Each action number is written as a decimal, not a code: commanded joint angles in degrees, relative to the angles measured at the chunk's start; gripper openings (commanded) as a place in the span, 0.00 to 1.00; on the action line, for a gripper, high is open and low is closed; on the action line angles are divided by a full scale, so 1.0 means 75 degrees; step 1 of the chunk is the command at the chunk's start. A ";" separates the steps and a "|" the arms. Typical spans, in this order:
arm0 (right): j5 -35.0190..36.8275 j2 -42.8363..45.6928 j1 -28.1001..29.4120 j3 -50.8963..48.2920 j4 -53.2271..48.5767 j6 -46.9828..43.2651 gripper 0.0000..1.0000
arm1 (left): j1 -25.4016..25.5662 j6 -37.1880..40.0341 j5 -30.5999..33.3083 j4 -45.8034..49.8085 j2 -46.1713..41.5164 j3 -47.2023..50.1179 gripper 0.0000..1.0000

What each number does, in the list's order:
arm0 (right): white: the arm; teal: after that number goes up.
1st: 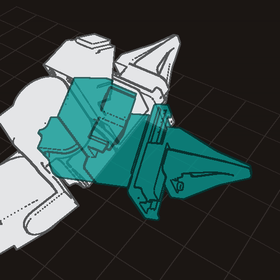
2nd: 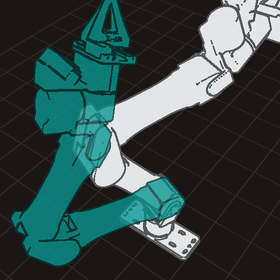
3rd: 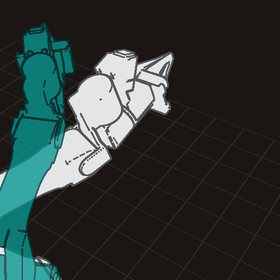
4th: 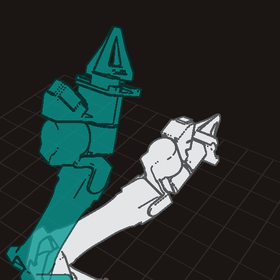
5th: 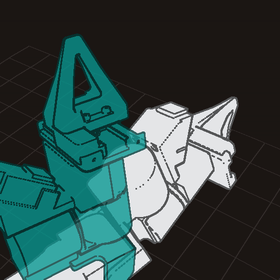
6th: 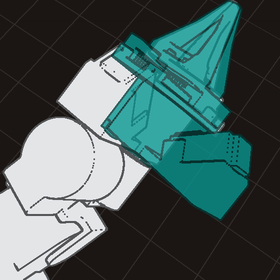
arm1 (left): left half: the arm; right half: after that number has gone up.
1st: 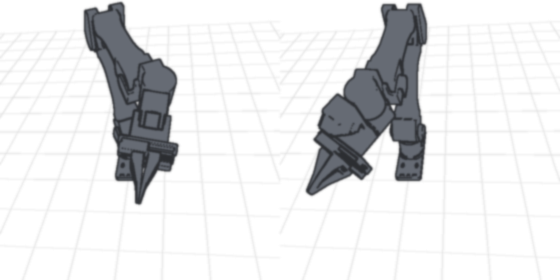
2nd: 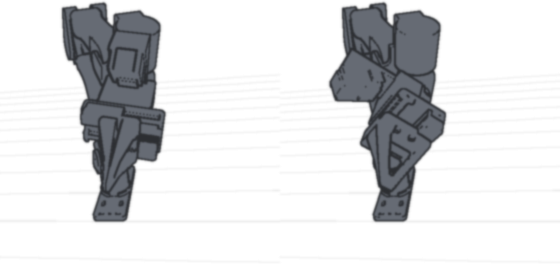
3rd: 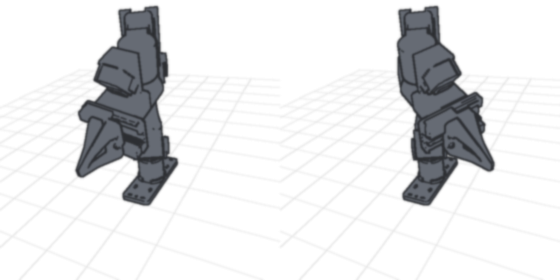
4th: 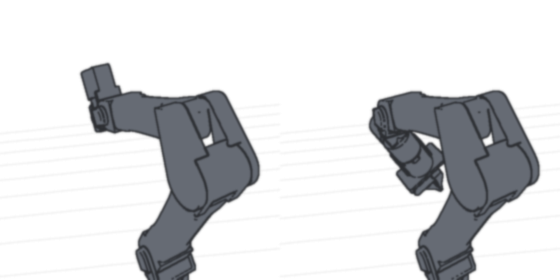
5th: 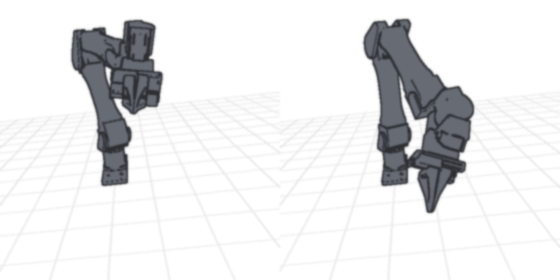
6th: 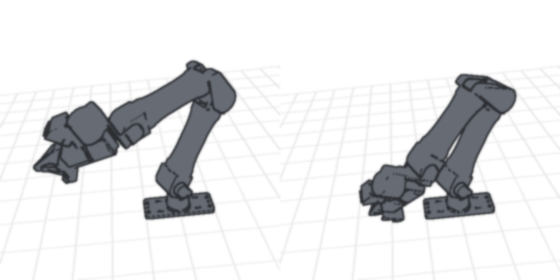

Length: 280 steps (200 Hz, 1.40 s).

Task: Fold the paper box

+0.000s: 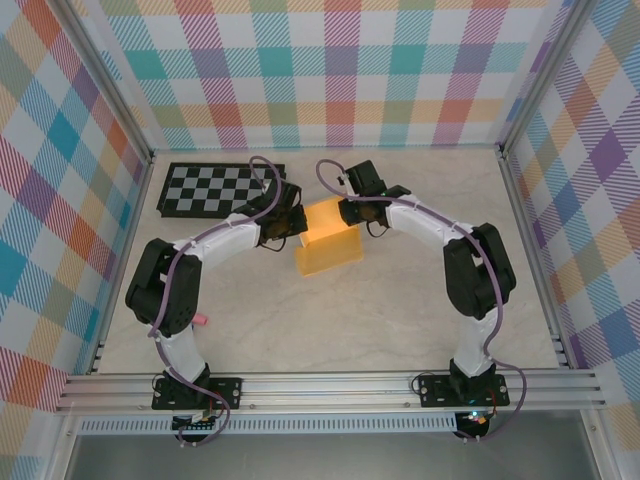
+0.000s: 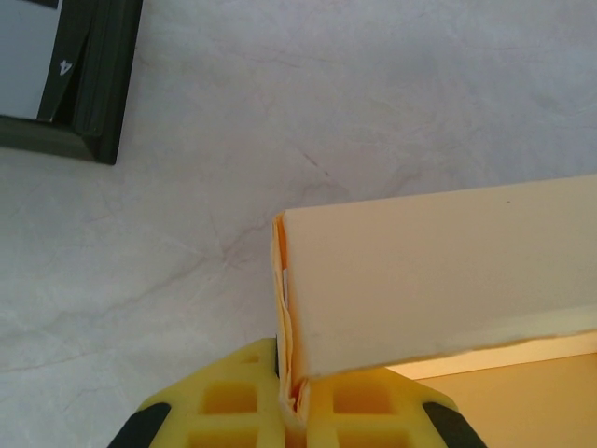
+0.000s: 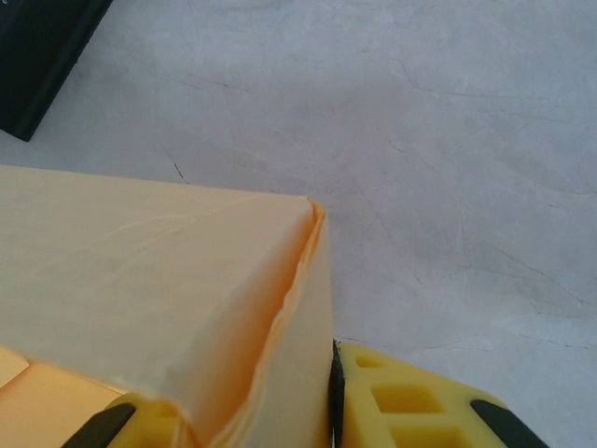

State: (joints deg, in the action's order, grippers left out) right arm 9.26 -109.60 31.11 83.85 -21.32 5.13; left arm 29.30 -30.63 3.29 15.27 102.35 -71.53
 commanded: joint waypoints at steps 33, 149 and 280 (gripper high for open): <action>0.0157 -0.0129 0.0003 -0.0138 0.0022 -0.0216 0.15 | 0.0067 -0.0436 -0.0306 0.0156 -0.0415 0.0017 0.10; -0.3513 0.0856 -0.0973 -0.1185 0.0457 -0.2470 0.08 | -0.0612 0.1066 -0.0979 -0.1475 -0.3760 0.2117 0.92; -0.5433 0.0449 -0.0305 -0.0539 -0.1677 -0.7432 0.12 | -0.0735 0.0993 -0.3945 -0.2617 -0.1422 0.2539 0.87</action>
State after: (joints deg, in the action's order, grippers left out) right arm -30.72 -103.37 26.79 78.35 -32.42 -43.83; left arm 21.89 -23.64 -24.67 -3.20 89.82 -51.83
